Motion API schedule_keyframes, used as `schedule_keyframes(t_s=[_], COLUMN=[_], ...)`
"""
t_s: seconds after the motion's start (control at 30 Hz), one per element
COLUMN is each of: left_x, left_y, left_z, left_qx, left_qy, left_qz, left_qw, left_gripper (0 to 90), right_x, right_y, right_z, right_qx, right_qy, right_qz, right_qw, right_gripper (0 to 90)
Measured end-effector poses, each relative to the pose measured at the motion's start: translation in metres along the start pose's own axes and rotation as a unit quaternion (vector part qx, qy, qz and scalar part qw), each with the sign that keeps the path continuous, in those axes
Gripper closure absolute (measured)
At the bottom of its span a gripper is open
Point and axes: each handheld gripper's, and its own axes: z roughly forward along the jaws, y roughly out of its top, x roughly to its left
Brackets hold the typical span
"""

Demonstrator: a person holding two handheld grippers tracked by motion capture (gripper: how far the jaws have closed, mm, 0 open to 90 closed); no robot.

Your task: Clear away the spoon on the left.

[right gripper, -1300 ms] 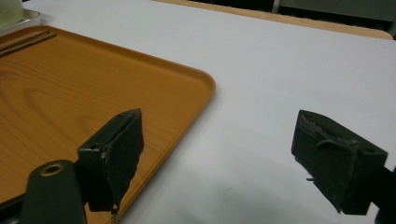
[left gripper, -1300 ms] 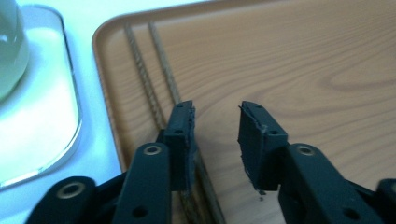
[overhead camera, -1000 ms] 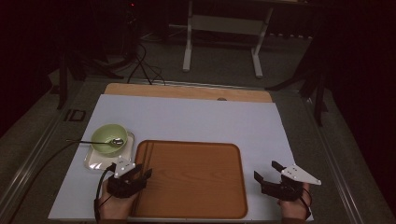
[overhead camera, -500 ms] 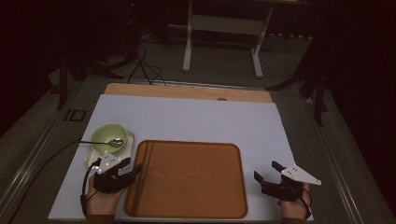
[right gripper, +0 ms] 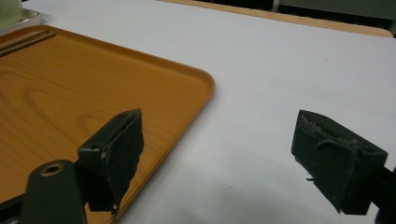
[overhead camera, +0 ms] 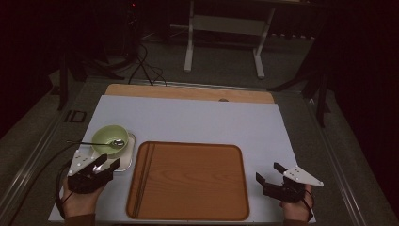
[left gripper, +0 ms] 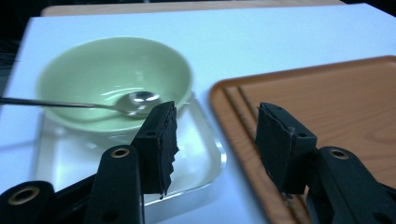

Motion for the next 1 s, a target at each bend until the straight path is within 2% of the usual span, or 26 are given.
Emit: schedule_keyframes(t_s=[0.13, 0.3, 0.53, 0.7, 0.73, 1.0], left_x=[0.013, 0.021, 0.043, 0.056, 0.061, 0.074], left_y=[0.000, 0.001, 0.002, 0.002, 0.003, 0.005], left_z=[-0.007, -0.009, -0.004, 0.001, 0.003, 0.017], left_qx=[-0.009, -0.013, -0.015, -0.011, -0.013, 0.000], left_qy=[0.015, 0.027, 0.050, 0.066, 0.071, 0.088], left_qz=[-0.009, -0.011, -0.008, -0.021, -0.028, -0.048], left_qw=[0.9998, 0.9995, 0.9986, 0.9975, 0.9970, 0.9949], left_gripper=[48.1, 48.0, 46.8, 45.1, 45.1, 42.9], right_x=[0.001, 0.000, 0.001, 0.000, 0.000, 0.000], right_y=[0.000, 0.000, 0.000, 0.000, 0.000, 0.000], right_z=[0.001, 0.000, 0.001, 0.000, 0.000, 0.000], right_qx=[0.001, 0.001, 0.003, 0.001, 0.001, 0.003], right_qy=[0.002, 0.001, 0.001, -0.001, -0.001, -0.001], right_qz=[-0.001, 0.000, -0.001, -0.001, -0.001, 0.000], right_qw=[1.0000, 1.0000, 1.0000, 1.0000, 1.0000, 1.0000], right_gripper=[16.7, 16.7, 16.7, 16.7, 16.7, 16.7])
